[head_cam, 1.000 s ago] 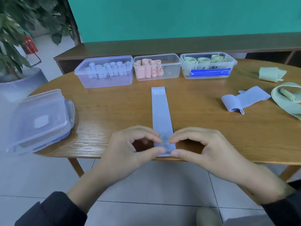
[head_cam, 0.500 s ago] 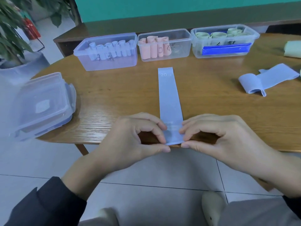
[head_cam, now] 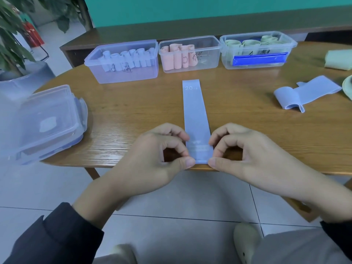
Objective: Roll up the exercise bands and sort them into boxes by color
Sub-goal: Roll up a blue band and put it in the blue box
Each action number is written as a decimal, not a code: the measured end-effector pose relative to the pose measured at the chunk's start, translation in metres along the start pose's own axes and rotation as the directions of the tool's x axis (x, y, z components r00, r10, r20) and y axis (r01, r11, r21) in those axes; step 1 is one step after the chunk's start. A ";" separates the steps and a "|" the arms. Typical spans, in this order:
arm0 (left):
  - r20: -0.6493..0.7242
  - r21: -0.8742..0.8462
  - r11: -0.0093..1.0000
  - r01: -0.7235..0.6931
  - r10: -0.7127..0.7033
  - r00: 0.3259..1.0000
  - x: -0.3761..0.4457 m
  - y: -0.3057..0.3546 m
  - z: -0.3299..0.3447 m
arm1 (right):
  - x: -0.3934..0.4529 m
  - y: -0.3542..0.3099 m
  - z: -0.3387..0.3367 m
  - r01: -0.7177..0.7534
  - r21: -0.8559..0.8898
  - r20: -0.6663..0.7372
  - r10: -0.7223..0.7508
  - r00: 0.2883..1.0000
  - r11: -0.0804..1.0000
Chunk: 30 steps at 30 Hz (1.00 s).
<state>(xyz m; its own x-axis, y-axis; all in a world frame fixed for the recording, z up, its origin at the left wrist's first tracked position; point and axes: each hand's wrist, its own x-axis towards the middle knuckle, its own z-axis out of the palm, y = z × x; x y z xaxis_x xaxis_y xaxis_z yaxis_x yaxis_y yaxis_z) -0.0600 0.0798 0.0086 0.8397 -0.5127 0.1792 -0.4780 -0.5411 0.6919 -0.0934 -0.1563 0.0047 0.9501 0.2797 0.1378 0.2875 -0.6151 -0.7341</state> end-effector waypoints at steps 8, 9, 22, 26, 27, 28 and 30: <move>-0.004 0.008 0.993 0.119 -0.119 0.993 0.006 0.004 -0.002 | 0.013 -0.002 -0.006 -0.116 0.041 0.074 0.113 0.991 0.992; -0.007 -0.035 0.991 0.126 -0.126 0.992 0.007 0.004 -0.002 | 0.014 -0.002 -0.007 -0.101 0.049 0.074 0.097 0.993 0.994; -0.019 0.097 0.988 -0.118 0.120 0.993 -0.001 -0.002 0.003 | 0.003 0.009 -0.006 0.171 -0.145 0.088 -0.159 0.983 0.974; -0.061 0.074 0.990 -0.117 0.122 0.991 -0.003 -0.002 0.005 | 0.003 0.007 -0.003 0.135 -0.071 0.025 -0.134 0.991 0.988; -0.075 0.065 0.992 -0.109 0.114 0.991 -0.003 -0.001 0.006 | 0.004 0.007 -0.003 0.122 -0.055 0.015 -0.121 0.993 0.991; -0.087 0.053 0.994 -0.097 0.102 0.991 -0.003 -0.001 0.007 | 0.005 0.006 -0.003 0.107 -0.046 0.011 -0.107 0.994 0.993; -0.101 0.035 0.997 -0.073 0.076 0.992 -0.002 -0.002 0.007 | 0.007 0.005 -0.003 0.087 -0.038 0.011 -0.087 0.996 0.995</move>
<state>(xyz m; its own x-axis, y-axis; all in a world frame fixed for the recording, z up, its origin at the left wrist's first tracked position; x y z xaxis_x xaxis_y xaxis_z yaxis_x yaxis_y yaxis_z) -0.0631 0.0771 0.0022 0.8227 -0.4822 0.3011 -0.5466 -0.5253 0.6521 -0.0853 -0.1593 0.0041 0.9202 0.3402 0.1935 0.3736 -0.6158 -0.6937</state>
